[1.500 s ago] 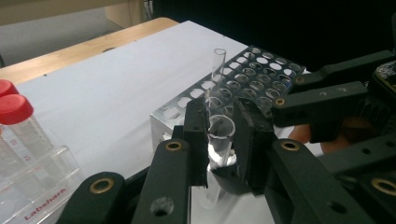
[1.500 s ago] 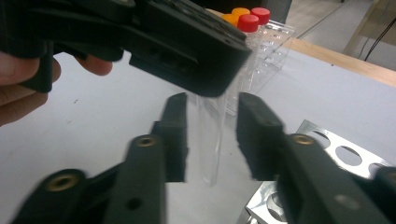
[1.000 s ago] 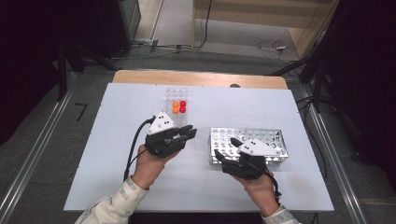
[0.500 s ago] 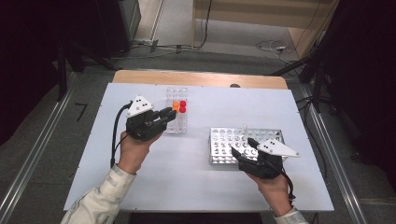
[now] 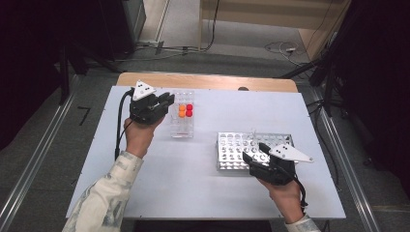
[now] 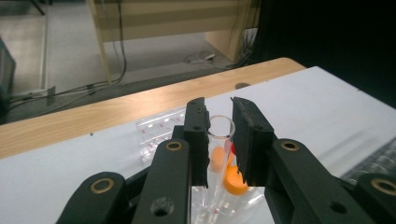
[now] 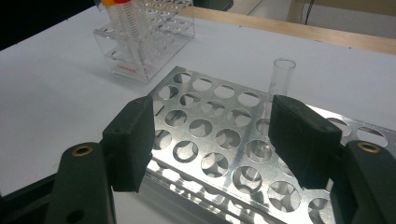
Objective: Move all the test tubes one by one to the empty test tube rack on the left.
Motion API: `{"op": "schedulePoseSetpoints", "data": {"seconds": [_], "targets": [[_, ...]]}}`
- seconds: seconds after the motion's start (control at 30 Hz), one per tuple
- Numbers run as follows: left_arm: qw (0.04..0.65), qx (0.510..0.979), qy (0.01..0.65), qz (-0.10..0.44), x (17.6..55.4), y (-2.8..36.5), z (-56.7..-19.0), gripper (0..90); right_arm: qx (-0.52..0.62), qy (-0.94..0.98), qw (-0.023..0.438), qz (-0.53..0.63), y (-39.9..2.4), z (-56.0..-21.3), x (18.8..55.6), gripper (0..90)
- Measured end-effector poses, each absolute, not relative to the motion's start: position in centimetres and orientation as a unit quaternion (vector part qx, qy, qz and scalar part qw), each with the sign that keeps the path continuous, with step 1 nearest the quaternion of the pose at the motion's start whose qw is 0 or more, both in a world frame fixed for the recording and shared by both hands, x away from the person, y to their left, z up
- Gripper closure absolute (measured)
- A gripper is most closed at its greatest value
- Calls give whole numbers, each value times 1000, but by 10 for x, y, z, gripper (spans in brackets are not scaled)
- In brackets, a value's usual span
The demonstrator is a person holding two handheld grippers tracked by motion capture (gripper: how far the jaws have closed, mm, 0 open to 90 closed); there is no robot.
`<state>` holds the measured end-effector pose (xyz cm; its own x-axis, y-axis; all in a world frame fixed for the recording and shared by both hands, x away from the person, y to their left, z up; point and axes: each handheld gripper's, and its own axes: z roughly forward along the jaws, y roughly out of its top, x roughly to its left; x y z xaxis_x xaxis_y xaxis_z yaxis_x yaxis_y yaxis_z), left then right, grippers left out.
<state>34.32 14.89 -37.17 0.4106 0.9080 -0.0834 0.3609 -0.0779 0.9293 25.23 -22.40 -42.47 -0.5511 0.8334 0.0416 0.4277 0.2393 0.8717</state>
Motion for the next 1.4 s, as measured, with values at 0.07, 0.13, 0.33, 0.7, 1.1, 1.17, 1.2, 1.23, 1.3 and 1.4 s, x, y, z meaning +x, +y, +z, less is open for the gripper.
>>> {"op": "schedulePoseSetpoints", "data": {"seconds": [0.07, 0.13, 0.33, 0.7, 1.1, 1.17, 1.2, 1.23, 1.3, 1.4], "targets": [[489, 679, 472, 278, 348, 149, -375, 767, 418, 754, 223, 454, -224, -424, 252, 303], [481, 681, 475, 280, 352, 148, -378, 767, 420, 753, 224, 455, -225, -424, 252, 303], [476, 681, 475, 291, 359, 145, -385, 767, 421, 752, 223, 456, -226, -424, 252, 305], [452, 697, 474, 291, 365, 136, -397, 765, 422, 752, 224, 454, -226, -425, 253, 307], [439, 704, 487, 275, 368, 137, -416, 743, 422, 752, 224, 454, -226, -425, 253, 307], [441, 703, 486, 274, 368, 137, -416, 710, 422, 752, 224, 454, -226, -425, 253, 307], [442, 703, 486, 273, 368, 137, -415, 710, 422, 752, 225, 454, -226, -425, 253, 308], [442, 703, 486, 273, 368, 138, -415, 710, 422, 751, 226, 455, -226, -425, 253, 308], [444, 702, 486, 272, 367, 138, -414, 707, 423, 750, 226, 455, -226, -425, 252, 308], [451, 698, 487, 270, 364, 139, -412, 691, 423, 750, 226, 456, -226, -425, 253, 309]]}}
